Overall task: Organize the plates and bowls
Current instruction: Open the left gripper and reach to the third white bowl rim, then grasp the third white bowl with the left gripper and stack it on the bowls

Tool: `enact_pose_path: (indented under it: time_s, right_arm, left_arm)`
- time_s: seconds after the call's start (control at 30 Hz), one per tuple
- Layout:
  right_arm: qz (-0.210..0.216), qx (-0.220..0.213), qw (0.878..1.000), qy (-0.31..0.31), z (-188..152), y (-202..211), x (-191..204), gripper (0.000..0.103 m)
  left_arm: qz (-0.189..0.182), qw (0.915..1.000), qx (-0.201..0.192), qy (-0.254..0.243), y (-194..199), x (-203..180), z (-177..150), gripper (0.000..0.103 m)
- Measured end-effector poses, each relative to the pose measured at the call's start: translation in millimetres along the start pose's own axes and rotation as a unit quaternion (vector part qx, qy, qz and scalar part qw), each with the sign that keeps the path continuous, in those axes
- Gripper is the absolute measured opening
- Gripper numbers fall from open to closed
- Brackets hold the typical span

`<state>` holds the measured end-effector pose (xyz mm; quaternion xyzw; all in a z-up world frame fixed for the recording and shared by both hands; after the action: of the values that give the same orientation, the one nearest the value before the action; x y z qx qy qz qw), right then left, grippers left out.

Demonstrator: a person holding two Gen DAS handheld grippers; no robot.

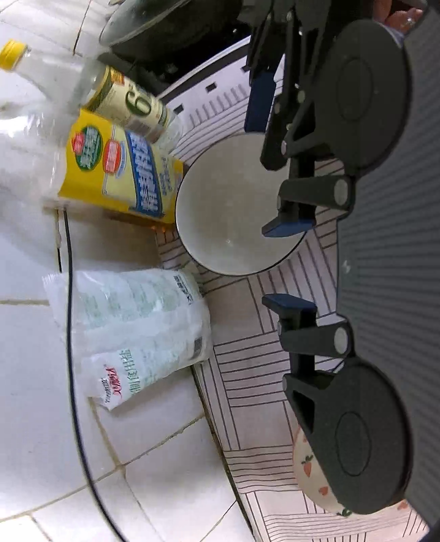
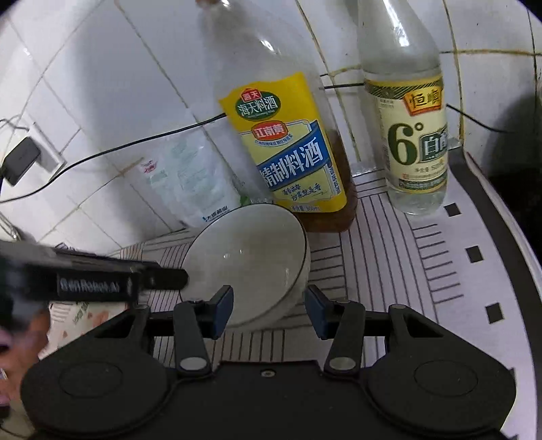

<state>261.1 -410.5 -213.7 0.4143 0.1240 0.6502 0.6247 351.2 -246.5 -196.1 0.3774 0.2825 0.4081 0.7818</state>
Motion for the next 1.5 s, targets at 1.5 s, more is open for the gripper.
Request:
enact_pose_path:
  time_s: [1.5]
  right_arm:
    - [0.018,-0.052,0.999,0.003,-17.8,98.9,42.9,0.017]
  left_arm:
    - [-0.037,0.9946,0.016,0.096,121.1,-6.0,-44.9,0.015]
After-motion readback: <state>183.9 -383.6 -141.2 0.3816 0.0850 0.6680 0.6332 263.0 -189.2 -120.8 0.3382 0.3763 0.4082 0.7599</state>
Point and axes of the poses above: each gripper's, at about its wrist camera, not at the fingertips, and y roughly against the way its jaws point, x to its left, z to its top, the point moved 2 cm from there along -y, roughly the way its jaws point, and after that the axes turned 4 degrees about -z, right-handed, at the moved point
